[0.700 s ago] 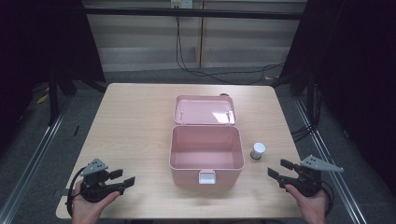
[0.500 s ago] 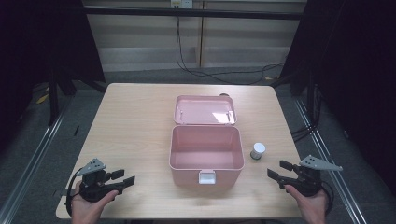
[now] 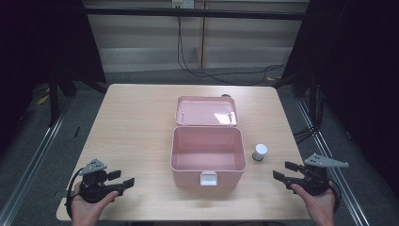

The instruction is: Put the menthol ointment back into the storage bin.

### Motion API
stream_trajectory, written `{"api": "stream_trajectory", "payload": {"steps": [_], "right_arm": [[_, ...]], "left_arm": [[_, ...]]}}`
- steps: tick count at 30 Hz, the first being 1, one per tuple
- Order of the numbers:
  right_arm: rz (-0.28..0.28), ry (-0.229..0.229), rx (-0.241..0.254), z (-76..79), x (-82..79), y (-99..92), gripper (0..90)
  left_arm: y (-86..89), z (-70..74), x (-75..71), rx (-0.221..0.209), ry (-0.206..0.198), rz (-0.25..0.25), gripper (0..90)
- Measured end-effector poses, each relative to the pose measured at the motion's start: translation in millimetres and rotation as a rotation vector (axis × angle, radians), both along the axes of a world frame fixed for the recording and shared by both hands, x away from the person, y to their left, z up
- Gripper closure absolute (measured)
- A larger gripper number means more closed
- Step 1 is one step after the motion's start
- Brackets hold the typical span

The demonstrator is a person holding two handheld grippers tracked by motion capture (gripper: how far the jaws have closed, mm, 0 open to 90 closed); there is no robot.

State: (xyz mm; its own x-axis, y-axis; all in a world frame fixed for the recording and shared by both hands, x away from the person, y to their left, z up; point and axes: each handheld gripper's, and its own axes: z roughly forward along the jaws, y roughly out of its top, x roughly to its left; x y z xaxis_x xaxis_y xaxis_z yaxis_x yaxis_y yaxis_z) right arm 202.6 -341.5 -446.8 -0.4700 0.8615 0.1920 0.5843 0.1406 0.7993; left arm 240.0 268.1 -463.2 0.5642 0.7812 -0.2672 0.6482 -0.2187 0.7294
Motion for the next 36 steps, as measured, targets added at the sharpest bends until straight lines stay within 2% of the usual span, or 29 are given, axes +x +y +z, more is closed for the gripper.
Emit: {"api": "stream_trajectory", "payload": {"steps": [3, 8, 10, 13, 15, 16, 17, 18, 21, 22, 23, 25, 28, 29, 30, 32, 33, 34, 36], "right_arm": [[0.039, 0.008, 0.039, 9.6, 10.0, 2.8, 35.0], [0.101, 0.038, -0.010, 20.3, 23.5, 13.0, 38.6], [0.105, 0.044, -0.020, 21.8, 26.2, 14.2, 38.5], [0.109, 0.063, -0.004, 25.3, 33.1, 14.4, 38.6], [0.099, 0.073, -0.022, 28.1, 37.5, 14.4, 38.1], [0.113, 0.104, -0.017, 31.5, 42.8, 14.3, 37.6], [0.113, 0.104, -0.017, 31.5, 42.8, 14.3, 37.6], [0.117, 0.112, -0.052, 35.5, 47.6, 16.6, 37.4], [0.137, 0.140, -0.073, 39.1, 53.8, 20.0, 37.4], [0.149, 0.163, -0.101, 42.6, 61.0, 24.0, 37.8], [0.149, 0.163, -0.101, 42.6, 61.0, 24.0, 37.8], [0.159, 0.192, -0.143, 48.3, 71.9, 27.7, 41.1], [0.157, 0.201, -0.161, 51.5, 78.9, 28.4, 42.1], [0.167, 0.218, -0.168, 51.8, 83.7, 29.5, 42.2], [0.169, 0.246, -0.206, 51.9, 89.8, 32.0, 43.0], [0.178, 0.275, -0.229, 51.2, 95.9, 35.7, 43.7], [0.178, 0.275, -0.229, 51.2, 95.9, 35.7, 43.7], [0.199, 0.309, -0.246, 50.1, 101.8, 39.1, 44.6], [0.203, 0.326, -0.270, 49.5, 106.9, 42.1, 45.1]], "left_arm": [[-1.4, 0.8, -0.4, 0.006, -0.008, 0.000, 31.5], [-2.0, 0.2, 0.1, 0.004, -0.004, 0.003, 31.5], [-2.4, 0.2, 0.2, 0.002, -0.002, -0.003, 31.6], [-3.9, -0.3, 0.2, 0.010, -0.002, -0.009, 31.5], [-4.0, 0.1, -0.1, 0.015, -0.005, -0.012, 31.7], [-4.0, 0.2, 0.1, 0.015, -0.006, -0.012, 31.8], [-4.0, 0.2, 0.1, 0.015, -0.006, -0.012, 31.7], [-4.1, 0.1, 0.2, 0.015, -0.005, -0.011, 31.7], [-4.4, 0.2, 1.3, 0.014, -0.003, -0.012, 31.9], [-4.8, 0.3, 1.4, 0.016, -0.003, -0.013, 32.1], [-5.3, 0.5, 1.3, 0.018, -0.005, -0.019, 32.1], [-5.5, 0.0, 0.6, 0.021, -0.005, -0.021, 32.7], [-4.4, 0.4, 0.6, 0.021, -0.007, -0.021, 32.7], [-4.3, 0.3, 0.4, 0.017, -0.007, -0.017, 32.7], [-3.9, 0.4, 0.2, 0.024, -0.005, -0.020, 32.7], [-4.0, 0.2, -0.6, 0.017, -0.005, -0.020, 32.7], [-4.0, 0.2, -0.6, 0.017, -0.005, -0.020, 32.6], [-4.2, 0.1, -0.6, 0.024, -0.005, -0.023, 32.6], [-4.2, -0.2, -0.4, 0.028, -0.003, -0.024, 32.6]]}}
